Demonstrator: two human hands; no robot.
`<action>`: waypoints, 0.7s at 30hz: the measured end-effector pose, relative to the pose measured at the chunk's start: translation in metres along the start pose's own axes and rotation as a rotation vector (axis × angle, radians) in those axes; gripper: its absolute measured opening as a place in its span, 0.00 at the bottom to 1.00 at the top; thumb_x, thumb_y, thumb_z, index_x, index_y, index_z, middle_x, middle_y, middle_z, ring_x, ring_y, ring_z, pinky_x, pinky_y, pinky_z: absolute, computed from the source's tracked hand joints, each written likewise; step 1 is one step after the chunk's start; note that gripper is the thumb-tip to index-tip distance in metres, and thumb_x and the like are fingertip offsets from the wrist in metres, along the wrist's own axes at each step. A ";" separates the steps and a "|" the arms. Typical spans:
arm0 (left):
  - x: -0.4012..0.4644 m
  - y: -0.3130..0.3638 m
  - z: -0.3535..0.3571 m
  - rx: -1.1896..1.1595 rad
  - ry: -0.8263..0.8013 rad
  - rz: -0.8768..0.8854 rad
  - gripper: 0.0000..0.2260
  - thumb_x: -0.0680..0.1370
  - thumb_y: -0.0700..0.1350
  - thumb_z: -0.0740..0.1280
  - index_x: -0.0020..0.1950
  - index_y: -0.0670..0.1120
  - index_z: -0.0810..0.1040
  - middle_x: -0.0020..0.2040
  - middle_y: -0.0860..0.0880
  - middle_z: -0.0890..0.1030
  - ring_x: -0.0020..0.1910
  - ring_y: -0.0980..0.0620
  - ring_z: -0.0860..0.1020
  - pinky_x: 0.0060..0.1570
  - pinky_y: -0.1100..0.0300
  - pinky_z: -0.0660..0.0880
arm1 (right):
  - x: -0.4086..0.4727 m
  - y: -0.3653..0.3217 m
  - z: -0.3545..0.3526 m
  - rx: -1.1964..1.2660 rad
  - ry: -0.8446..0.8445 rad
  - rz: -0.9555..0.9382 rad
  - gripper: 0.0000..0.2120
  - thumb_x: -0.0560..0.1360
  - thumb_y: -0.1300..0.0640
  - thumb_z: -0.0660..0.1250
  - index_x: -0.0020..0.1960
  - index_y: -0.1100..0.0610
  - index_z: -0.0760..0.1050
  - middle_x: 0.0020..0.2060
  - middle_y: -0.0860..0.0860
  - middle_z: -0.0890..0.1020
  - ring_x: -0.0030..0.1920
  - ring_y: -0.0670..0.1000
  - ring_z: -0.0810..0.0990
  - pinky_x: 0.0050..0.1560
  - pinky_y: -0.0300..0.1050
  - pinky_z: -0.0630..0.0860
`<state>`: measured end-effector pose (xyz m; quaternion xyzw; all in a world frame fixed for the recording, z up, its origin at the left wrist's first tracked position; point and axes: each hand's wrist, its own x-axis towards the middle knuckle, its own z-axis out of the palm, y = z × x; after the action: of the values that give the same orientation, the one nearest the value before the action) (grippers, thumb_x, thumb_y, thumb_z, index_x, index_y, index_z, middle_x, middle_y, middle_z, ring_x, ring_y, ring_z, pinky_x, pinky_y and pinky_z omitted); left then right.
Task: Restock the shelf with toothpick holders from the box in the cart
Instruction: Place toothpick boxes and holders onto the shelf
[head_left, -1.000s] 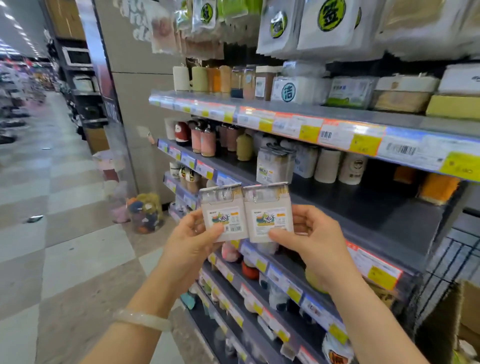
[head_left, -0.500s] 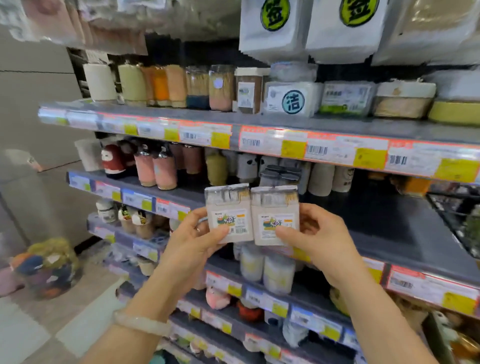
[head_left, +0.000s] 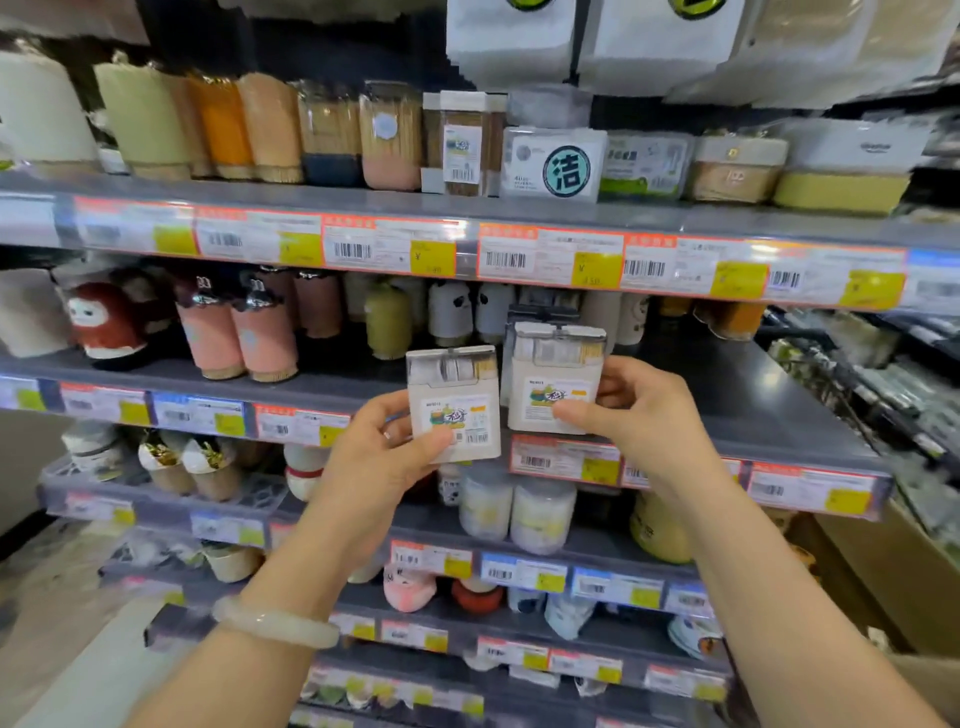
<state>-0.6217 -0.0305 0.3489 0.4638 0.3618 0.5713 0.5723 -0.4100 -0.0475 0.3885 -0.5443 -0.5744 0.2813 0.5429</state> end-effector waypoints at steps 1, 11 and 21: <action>0.001 0.000 -0.001 -0.005 0.003 -0.005 0.14 0.74 0.33 0.66 0.55 0.47 0.74 0.49 0.48 0.84 0.50 0.50 0.82 0.51 0.57 0.78 | 0.002 0.000 0.000 -0.013 -0.012 0.005 0.15 0.66 0.66 0.76 0.47 0.53 0.78 0.38 0.46 0.82 0.30 0.35 0.77 0.34 0.28 0.74; 0.009 -0.001 0.001 -0.019 0.017 -0.006 0.14 0.74 0.32 0.66 0.56 0.45 0.74 0.50 0.46 0.83 0.49 0.49 0.82 0.46 0.60 0.80 | 0.021 0.009 -0.003 -0.154 -0.004 0.069 0.13 0.65 0.60 0.77 0.48 0.53 0.80 0.40 0.46 0.84 0.39 0.44 0.82 0.44 0.40 0.80; 0.012 0.002 0.001 0.002 0.007 0.033 0.14 0.73 0.31 0.66 0.54 0.46 0.74 0.43 0.51 0.85 0.46 0.51 0.83 0.46 0.59 0.80 | 0.033 0.011 0.007 -0.407 -0.023 0.098 0.12 0.65 0.53 0.78 0.45 0.52 0.79 0.39 0.46 0.83 0.41 0.43 0.81 0.41 0.38 0.75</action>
<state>-0.6207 -0.0188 0.3524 0.4681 0.3566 0.5819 0.5613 -0.4067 -0.0120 0.3876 -0.6667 -0.5983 0.1916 0.4010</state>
